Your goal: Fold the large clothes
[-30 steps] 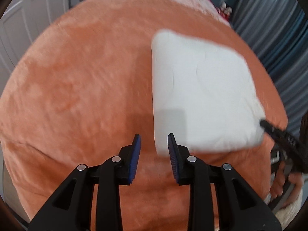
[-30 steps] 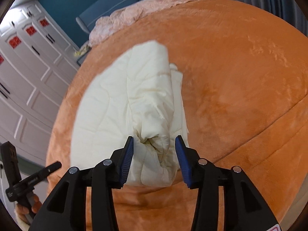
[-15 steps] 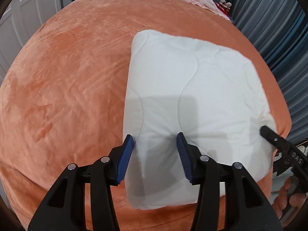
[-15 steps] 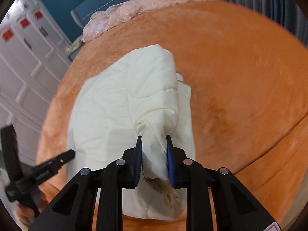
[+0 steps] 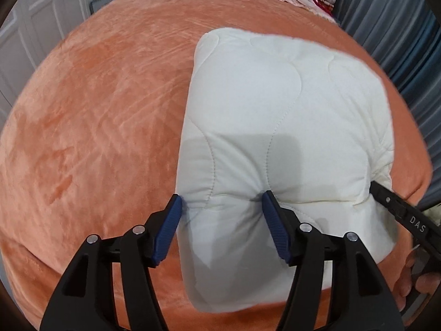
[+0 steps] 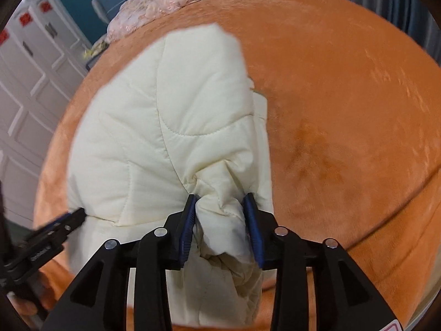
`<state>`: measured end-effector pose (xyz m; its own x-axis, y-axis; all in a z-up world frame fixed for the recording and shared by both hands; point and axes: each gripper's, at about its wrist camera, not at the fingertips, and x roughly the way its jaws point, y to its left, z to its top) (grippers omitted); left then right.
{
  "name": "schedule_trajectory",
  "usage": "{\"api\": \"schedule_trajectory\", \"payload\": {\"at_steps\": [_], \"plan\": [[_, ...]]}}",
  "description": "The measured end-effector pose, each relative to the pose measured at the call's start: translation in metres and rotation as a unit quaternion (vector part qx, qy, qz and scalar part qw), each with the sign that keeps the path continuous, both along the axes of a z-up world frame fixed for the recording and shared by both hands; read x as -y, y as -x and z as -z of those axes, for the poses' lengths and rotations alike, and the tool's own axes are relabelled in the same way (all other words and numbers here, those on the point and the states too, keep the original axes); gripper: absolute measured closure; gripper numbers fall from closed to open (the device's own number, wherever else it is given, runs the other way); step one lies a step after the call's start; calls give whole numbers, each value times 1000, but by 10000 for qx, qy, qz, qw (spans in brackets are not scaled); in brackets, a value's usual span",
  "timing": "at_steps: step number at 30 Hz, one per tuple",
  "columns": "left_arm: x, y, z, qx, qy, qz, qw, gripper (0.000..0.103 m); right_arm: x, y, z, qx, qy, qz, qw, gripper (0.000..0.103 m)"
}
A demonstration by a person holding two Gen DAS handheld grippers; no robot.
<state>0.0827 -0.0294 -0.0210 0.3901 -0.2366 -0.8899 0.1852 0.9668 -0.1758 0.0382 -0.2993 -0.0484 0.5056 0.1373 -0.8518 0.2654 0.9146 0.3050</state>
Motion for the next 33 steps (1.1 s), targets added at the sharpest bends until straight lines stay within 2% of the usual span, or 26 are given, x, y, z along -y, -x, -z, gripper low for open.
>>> {"api": "schedule_trajectory", "payload": {"at_steps": [2, 4, 8, 10, 15, 18, 19, 20, 21, 22, 24, 25, 26, 28, 31, 33], "plan": [[-11, -4, -13, -42, 212, -86, 9997, 46, 13, 7, -15, 146, -359, 108, 9992, 65], [-17, -11, -34, 183, 200, -91, 9996, 46, 23, 10, -37, 426, -529, 221, 9974, 65], [-14, -37, -64, 498, 250, -43, 9984, 46, 41, -9, -70, 883, -789, 445, 9920, 46], [-6, -53, -73, 551, 280, 16, 9981, 45, 46, -28, -76, 958, -845, 550, 9903, 43], [18, -94, -74, 432, 330, 35, 9985, 45, 51, -72, -58, 672, -1352, 997, 9835, 38], [31, -109, -70, 308, 424, 18, 9986, 45, 50, -97, -25, 202, -1683, 1342, 9764, 37], [35, -112, -70, 287, 446, 39, 9986, 45, 50, -104, -18, 55, -1737, 1378, 9751, 40], [39, -114, -70, 282, 466, 65, 9985, 45, 47, -108, -12, -32, -1841, 1348, 9736, 65], [42, -115, -70, 282, 486, 98, 9984, 45, 45, -108, -10, 18, -2002, 1241, 9719, 82], [46, -114, -71, 298, 517, 156, 9981, 45, 42, -103, -18, 324, -2116, 1097, 9706, 92], [48, -111, -72, 346, 533, 224, 9977, 45, 39, -91, -44, 940, -1683, 961, 9765, 94], [49, -113, -71, 358, 526, 235, 9977, 45, 33, -81, -59, 1206, -1106, 907, 9823, 95], [51, -114, -66, 359, 477, 227, 9980, 45, 29, -77, -63, 1275, -729, 906, 9850, 95], [56, -121, -50, 235, 334, 182, 9990, 45, 26, -85, -47, 956, -308, 835, 9914, 95], [61, -131, -21, -44, 269, 52, 9996, 45, 33, -100, -6, 477, -528, 952, 9929, 95], [65, -131, -11, 42, 78, 56, 9999, 44, 35, -104, 8, 369, -509, 958, 9934, 94]]}}
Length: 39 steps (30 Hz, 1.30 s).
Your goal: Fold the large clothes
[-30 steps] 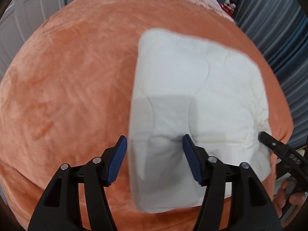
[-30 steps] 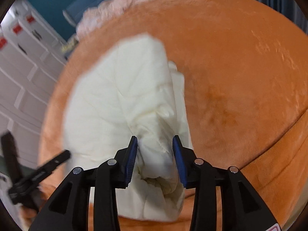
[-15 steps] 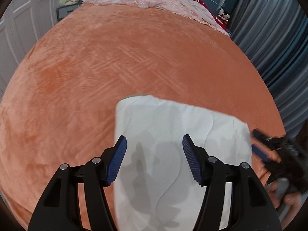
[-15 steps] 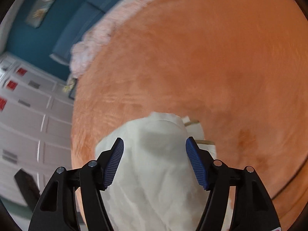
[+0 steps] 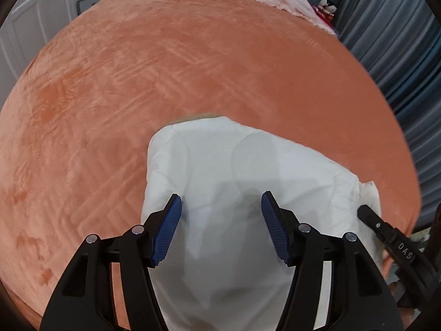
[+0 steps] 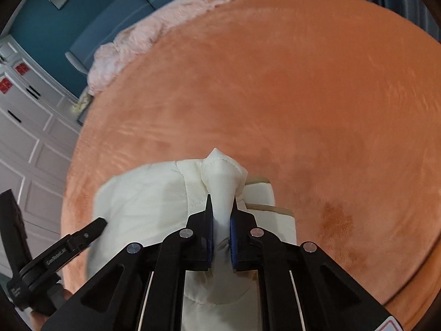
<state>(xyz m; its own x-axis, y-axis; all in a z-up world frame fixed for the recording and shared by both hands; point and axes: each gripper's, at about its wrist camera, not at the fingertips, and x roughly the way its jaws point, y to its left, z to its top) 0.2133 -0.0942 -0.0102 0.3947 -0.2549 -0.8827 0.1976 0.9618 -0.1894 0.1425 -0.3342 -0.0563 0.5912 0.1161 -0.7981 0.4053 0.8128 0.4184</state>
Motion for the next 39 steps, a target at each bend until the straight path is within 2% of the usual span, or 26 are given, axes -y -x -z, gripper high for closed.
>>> {"api": "schedule_trajectory", "payload": {"at_steps": [3, 8, 17, 35, 38, 39], "plan": [[10, 2, 13, 219, -391, 82, 9990, 43, 0, -10, 16, -116, 25, -57, 9999, 90], [12, -5, 32, 154, -377, -32, 9992, 40, 7, -15, 34, -177, 238, -94, 9995, 80], [20, -6, 51, 329, -619, -143, 9974, 35, 5, -27, 50, -183, 620, -222, 9977, 75], [21, -11, 67, 565, -751, -363, 9949, 28, 8, -33, 62, 3, 561, -211, 9982, 72], [19, -11, 65, 560, -709, -381, 9952, 26, 13, -32, 63, 77, 344, -210, 9992, 70], [17, -11, 63, 544, -655, -376, 9957, 26, 19, -31, 61, 129, 108, -216, 9996, 70]]}}
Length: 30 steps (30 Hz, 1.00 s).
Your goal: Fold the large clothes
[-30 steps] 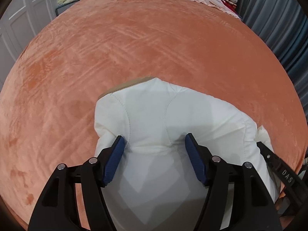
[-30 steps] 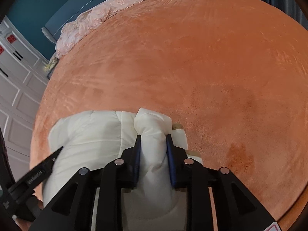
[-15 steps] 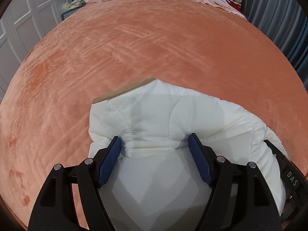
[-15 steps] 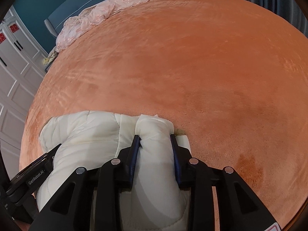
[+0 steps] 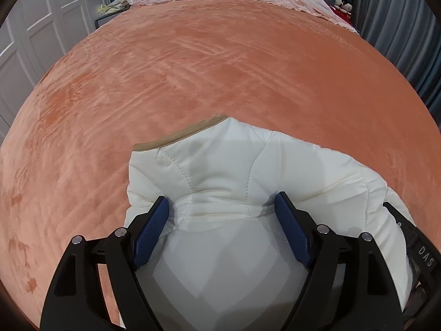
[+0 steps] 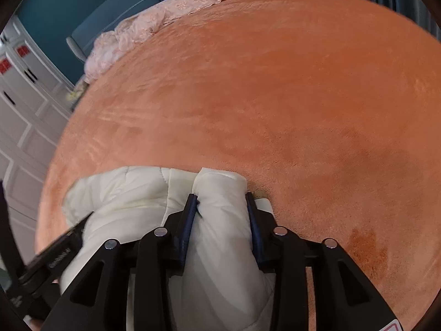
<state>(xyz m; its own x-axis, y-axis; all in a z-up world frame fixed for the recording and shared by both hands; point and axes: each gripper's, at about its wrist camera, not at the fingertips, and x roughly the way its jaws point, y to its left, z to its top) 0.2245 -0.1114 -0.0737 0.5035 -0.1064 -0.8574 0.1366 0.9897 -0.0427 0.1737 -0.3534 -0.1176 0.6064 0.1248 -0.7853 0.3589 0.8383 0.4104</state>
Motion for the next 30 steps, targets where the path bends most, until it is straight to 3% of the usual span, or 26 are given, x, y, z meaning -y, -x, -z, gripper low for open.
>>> {"api": "schedule_trajectory", "payload": {"at_steps": [3, 4, 8, 12, 15, 17, 19, 22, 25, 30], "plan": [[-13, 4, -15, -145, 304, 120, 9994, 26, 26, 18, -18, 35, -771, 304, 9966, 69], [-21, 12, -25, -161, 437, 187, 9987, 26, 32, 29, -30, 119, -813, 402, 9958, 62], [-47, 55, -53, -335, 737, 381, 9960, 26, 32, 86, -74, 302, -495, 105, 9983, 61], [-69, 94, -49, -829, 1185, 288, 9891, 26, 4, 117, -68, -161, -288, -566, 9979, 61], [-73, 116, -49, -806, 1125, 255, 9900, 26, -15, 131, -46, -395, -251, -710, 9964, 64], [-72, 125, -50, -826, 1024, 295, 9909, 26, -18, 139, -47, -284, -346, -633, 9970, 84], [-73, 131, -52, -864, 932, 344, 9913, 28, -20, 145, -63, -97, -298, -656, 9974, 90], [-68, 138, -49, -866, 632, 416, 9934, 29, -30, 153, -79, -58, 62, -821, 9966, 92], [-66, 140, -37, -885, 554, 405, 9937, 26, -34, 146, -51, -503, 388, -753, 9951, 93], [-61, 141, -30, -775, 349, 479, 9952, 20, -36, 133, -28, -704, 619, -683, 9933, 92]]}}
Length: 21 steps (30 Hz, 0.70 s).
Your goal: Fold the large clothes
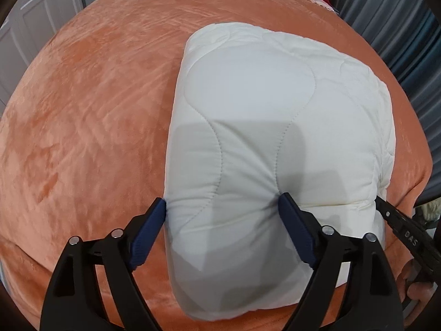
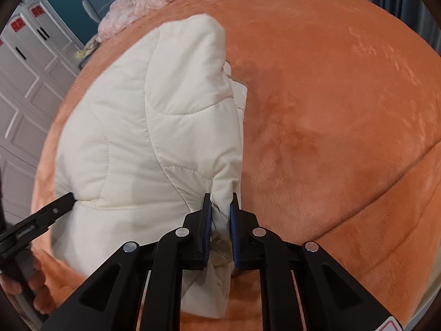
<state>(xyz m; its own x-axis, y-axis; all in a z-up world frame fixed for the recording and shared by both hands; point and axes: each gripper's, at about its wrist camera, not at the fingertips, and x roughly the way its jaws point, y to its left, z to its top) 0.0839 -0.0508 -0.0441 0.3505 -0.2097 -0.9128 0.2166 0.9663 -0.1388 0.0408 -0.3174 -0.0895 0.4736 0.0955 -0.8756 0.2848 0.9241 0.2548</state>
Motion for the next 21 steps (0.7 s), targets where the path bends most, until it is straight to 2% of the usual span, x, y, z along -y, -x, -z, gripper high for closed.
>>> {"api": "schedule_trajectory", "payload": {"at_steps": [4, 6, 8, 10, 12, 14, 15, 17, 20, 21], "plan": [[-4, -6, 11, -118, 197, -165, 9996, 12, -6, -8, 3, 8, 201, -75, 9998, 91], [-7, -6, 12, -95, 225, -237, 9994, 8, 4, -5, 1, 52, 158, -66, 9998, 88], [-11, -6, 9, -85, 357, -278, 9989, 8, 15, -2, -1, 117, -119, 80, 9998, 70], [-16, -6, 1, -101, 511, -313, 9981, 8, 29, 6, -12, 207, -493, 373, 9979, 56], [-21, -11, -11, -99, 827, -257, 9962, 10, 41, 8, -21, 402, -940, 507, 9935, 53], [-26, -19, -21, -72, 1110, -308, 9933, 8, 55, 5, -31, 696, -1479, 662, 9843, 30], [-27, -26, -23, -79, 1214, -343, 9920, 5, 61, 3, -34, 802, -1660, 733, 9801, 27], [-26, -40, -18, -283, 1395, -350, 9892, 5, 67, -11, -31, 840, -1976, 805, 9734, 22], [-25, -58, 1, -665, 1660, -430, 9829, 5, 65, -33, -6, 451, -2396, 729, 9671, 22], [-26, -60, 4, -672, 1697, -493, 9820, 5, 63, -39, 2, 341, -2536, 682, 9643, 22]]}}
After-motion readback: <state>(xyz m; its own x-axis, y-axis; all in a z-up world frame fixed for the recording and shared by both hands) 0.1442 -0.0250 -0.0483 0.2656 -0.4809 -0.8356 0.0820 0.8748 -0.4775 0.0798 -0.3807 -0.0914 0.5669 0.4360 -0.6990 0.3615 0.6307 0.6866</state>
